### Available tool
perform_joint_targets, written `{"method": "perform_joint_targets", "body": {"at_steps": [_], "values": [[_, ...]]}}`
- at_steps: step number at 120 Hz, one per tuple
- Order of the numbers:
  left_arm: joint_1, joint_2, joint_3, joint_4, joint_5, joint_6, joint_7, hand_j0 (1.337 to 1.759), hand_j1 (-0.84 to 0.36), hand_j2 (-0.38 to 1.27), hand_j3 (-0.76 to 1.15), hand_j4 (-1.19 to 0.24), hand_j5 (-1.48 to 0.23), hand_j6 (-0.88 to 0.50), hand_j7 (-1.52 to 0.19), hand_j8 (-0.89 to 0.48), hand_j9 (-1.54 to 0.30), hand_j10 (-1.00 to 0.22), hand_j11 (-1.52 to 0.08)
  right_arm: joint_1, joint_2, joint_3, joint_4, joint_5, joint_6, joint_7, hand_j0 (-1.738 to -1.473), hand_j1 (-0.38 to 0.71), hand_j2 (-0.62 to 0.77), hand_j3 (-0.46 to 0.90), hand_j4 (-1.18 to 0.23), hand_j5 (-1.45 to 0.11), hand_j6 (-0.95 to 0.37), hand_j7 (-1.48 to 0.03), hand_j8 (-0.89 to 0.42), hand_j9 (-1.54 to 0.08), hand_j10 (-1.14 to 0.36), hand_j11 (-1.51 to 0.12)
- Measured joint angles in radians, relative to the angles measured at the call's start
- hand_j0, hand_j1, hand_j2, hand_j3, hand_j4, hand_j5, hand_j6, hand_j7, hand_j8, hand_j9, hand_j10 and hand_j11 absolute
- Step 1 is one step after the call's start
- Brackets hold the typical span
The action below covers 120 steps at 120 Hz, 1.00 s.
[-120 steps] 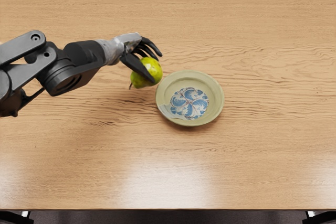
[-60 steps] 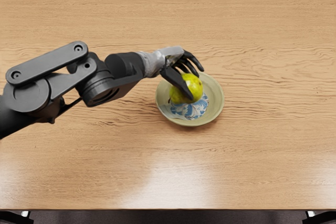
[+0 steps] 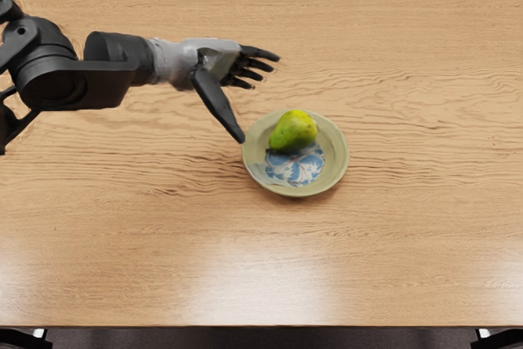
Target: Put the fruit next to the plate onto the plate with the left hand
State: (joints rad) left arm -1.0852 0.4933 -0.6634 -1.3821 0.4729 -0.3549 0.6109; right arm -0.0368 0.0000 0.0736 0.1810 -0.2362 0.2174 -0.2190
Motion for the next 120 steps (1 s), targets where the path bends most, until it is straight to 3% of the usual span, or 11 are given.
{"method": "perform_joint_targets", "body": {"at_steps": [18, 49, 79, 100, 120], "values": [[0.096, 0.117, -0.069, 0.001, -0.210, -0.193, 0.000, 1.658, 0.30, 0.02, 0.00, -0.04, -0.05, -0.04, -0.05, -0.04, -0.05, -0.04, -0.05, 0.000, 0.000, 0.000, 0.000, 0.000, 0.000, 0.000, -1.658, -0.32, 0.00, 0.00, -0.02, -0.03, -0.02, -0.03, -0.02, -0.03, -0.02, -0.03], [0.204, 0.256, -0.093, 0.066, -0.362, -0.251, 0.000, 1.658, 0.33, 0.01, 0.00, -0.02, -0.03, -0.02, -0.03, -0.02, -0.03, -0.02, -0.03, 0.000, 0.000, 0.000, 0.000, 0.000, 0.000, 0.000, -1.658, -0.32, 0.00, 0.00, -0.02, -0.03, -0.02, -0.03, -0.02, -0.03, -0.02, -0.03], [0.226, 0.436, -0.095, 0.122, -0.453, -0.256, 0.000, 1.658, 0.33, 0.00, 0.00, -0.01, -0.02, -0.01, -0.02, -0.01, -0.02, -0.01, -0.02, 0.000, 0.000, 0.000, 0.000, 0.000, 0.000, 0.000, -1.658, -0.32, 0.00, 0.00, -0.02, -0.03, -0.02, -0.03, -0.02, -0.03, -0.02, -0.03], [0.228, 0.491, -0.093, 0.142, -0.460, -0.257, 0.000, 1.658, 0.34, 0.00, 0.00, -0.01, -0.01, -0.01, -0.01, -0.01, -0.01, -0.01, -0.01, 0.000, 0.000, 0.000, 0.000, 0.000, 0.000, 0.000, -1.658, -0.32, 0.00, 0.00, -0.02, -0.03, -0.02, -0.03, -0.02, -0.03, -0.02, -0.03], [0.228, 0.500, -0.092, 0.210, -0.462, -0.257, 0.000, 1.658, 0.34, 0.00, 0.00, -0.01, -0.01, -0.01, -0.01, -0.01, -0.01, -0.01, -0.01, 0.000, 0.000, 0.000, 0.000, 0.000, 0.000, 0.000, -1.658, -0.32, 0.00, 0.00, -0.02, -0.03, -0.02, -0.03, -0.02, -0.03, -0.02, -0.03]]}}
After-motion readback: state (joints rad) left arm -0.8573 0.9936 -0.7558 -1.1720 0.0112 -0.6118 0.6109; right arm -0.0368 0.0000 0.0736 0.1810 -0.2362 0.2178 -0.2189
